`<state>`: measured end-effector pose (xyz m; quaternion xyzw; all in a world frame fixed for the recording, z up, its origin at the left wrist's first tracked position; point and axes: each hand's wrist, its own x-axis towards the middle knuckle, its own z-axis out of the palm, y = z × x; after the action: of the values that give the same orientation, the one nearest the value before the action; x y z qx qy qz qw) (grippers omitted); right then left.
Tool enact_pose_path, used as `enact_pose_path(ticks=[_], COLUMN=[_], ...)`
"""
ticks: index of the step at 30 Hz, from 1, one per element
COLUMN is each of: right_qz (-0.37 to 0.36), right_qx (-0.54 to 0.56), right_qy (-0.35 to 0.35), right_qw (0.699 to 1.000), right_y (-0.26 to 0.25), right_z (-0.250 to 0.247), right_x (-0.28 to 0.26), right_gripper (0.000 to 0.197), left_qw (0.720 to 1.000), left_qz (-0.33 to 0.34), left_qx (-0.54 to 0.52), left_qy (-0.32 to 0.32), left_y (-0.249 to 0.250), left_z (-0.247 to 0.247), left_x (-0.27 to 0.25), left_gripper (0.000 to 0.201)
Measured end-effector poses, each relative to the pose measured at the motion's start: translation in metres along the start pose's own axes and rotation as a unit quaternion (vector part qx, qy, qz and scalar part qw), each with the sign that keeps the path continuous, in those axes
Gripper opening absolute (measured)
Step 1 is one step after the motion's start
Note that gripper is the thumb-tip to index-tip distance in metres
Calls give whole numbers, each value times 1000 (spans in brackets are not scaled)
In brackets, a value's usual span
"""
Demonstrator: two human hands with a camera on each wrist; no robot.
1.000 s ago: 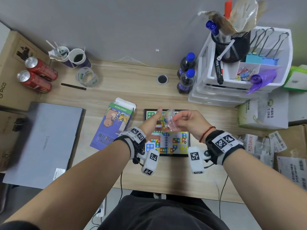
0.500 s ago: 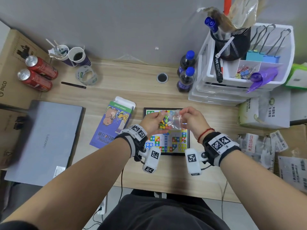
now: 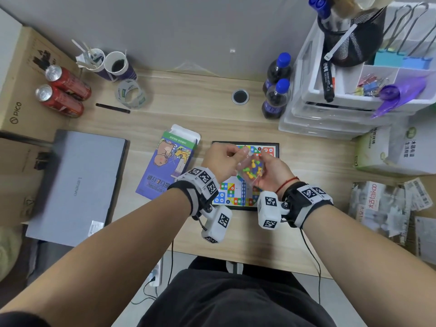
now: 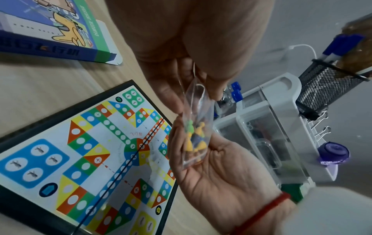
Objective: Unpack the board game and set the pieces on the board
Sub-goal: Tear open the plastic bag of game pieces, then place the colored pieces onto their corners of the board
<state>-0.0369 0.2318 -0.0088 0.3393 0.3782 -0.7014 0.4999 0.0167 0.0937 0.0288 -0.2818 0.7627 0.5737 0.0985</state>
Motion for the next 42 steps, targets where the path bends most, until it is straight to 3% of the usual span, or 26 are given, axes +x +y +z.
enact_pose_path(ticks=[13, 18, 23, 26, 35, 38, 42], right_qz=[-9, -8, -5, -1, -10, -1, -6], right_qx=[0, -22, -17, -26, -53, -66, -87], right_qy=[24, 39, 44, 28, 56, 74, 94], right_qw=[1000, 999, 999, 999, 997, 995, 992], right_y=[-6, -8, -14, -20, -14, -10, -5], right_z=[-11, -16, -14, -15, -21, -21, -7], right_x=[-3, 0, -3, -3, 0, 0, -1], right_gripper=[30, 51, 29, 26, 26, 27, 23], left_qw=[998, 997, 997, 996, 979, 965, 952], left_qz=[-8, -18, -29, -45, -159, -178, -233], left_qx=[-55, -69, -73, -70, 84, 134, 139], left_qy=[-2, 8, 9, 20, 90, 135, 139], left_y=[14, 13, 6, -1, -108, -111, -103], left_z=[-8, -15, -23, -30, -62, -77, -88], left_x=[8, 14, 17, 21, 39, 34, 37], left_gripper=[26, 25, 27, 24, 32, 19, 37])
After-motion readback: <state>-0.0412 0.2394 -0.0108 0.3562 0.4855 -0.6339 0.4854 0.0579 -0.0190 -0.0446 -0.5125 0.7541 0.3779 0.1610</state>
